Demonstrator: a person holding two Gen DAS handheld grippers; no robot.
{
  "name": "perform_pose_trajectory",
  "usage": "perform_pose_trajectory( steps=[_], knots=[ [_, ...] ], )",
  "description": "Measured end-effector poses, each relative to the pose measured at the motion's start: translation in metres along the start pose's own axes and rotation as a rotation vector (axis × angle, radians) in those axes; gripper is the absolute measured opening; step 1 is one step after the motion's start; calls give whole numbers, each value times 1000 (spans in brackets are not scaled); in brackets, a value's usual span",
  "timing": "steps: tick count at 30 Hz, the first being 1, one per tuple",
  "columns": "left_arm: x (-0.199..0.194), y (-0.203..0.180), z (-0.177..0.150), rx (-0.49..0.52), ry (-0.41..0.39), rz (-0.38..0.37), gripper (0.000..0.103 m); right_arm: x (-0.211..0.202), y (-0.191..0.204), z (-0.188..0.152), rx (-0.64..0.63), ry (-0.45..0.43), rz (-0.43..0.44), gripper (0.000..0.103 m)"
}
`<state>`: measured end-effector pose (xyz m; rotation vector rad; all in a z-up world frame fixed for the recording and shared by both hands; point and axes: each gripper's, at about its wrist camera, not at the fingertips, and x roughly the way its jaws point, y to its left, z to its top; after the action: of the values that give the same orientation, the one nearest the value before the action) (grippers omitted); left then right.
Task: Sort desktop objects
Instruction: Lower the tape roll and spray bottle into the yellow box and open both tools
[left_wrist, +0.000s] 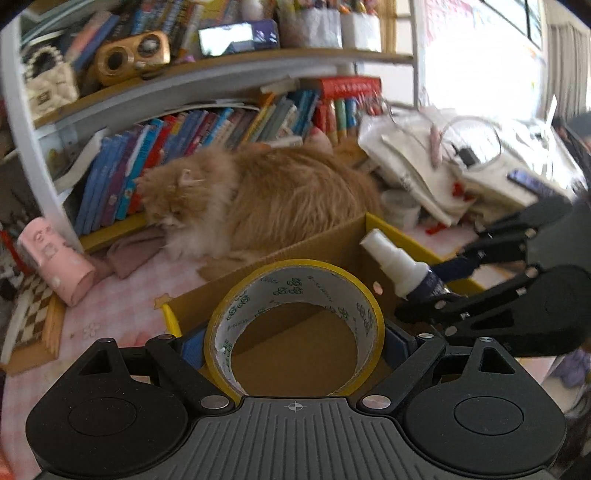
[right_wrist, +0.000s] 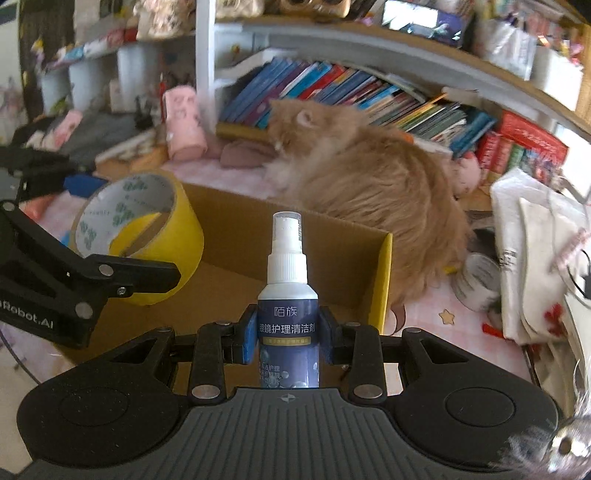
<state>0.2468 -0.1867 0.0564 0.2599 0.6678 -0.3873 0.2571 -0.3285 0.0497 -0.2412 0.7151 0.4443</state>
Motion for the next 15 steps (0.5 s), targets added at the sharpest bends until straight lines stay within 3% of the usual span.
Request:
perform_pose_trajectory(
  steps=[7,15],
  knots=[
    [42,-7,4,100,106,16,92,45,-14,11,-133,120,45,30],
    [65,-8,2,128,195,43,92,72,-7,12,-288,158,57,30]
  ],
)
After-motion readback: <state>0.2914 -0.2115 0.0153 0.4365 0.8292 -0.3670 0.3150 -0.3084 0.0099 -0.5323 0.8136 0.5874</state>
